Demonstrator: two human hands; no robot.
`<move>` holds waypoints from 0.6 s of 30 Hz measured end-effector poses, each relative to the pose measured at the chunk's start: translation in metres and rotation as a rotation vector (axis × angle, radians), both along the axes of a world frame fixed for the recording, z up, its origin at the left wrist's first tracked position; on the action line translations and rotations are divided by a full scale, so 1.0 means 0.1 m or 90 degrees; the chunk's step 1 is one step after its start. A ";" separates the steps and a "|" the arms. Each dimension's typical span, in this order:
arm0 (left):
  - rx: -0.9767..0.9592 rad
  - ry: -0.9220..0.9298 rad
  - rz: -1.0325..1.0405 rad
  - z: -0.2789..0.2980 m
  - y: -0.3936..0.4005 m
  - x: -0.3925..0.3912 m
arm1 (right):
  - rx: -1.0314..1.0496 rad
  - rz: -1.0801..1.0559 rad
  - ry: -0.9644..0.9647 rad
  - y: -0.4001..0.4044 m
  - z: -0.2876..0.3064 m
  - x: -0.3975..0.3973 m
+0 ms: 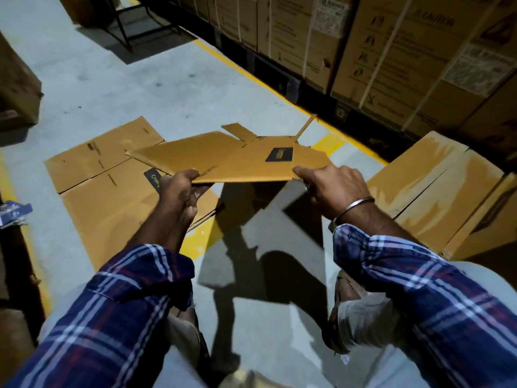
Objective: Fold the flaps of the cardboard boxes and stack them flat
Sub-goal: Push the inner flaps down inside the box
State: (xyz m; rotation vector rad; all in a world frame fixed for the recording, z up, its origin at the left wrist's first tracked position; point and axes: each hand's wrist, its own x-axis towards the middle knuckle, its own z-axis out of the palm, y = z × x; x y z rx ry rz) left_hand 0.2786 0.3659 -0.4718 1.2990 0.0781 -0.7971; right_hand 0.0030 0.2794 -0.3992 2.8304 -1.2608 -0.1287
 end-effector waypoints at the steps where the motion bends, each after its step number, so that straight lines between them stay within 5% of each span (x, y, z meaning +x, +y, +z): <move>1: -0.014 -0.002 0.005 0.03 -0.01 0.01 | -0.021 -0.001 -0.039 -0.02 0.04 -0.01; 9: -0.080 0.018 0.068 0.05 -0.02 0.07 | -0.117 0.081 -0.238 -0.12 -0.32 0.04; 18: 0.135 0.009 0.107 -0.28 0.17 0.14 | 0.152 0.060 -0.016 -0.14 -0.86 0.31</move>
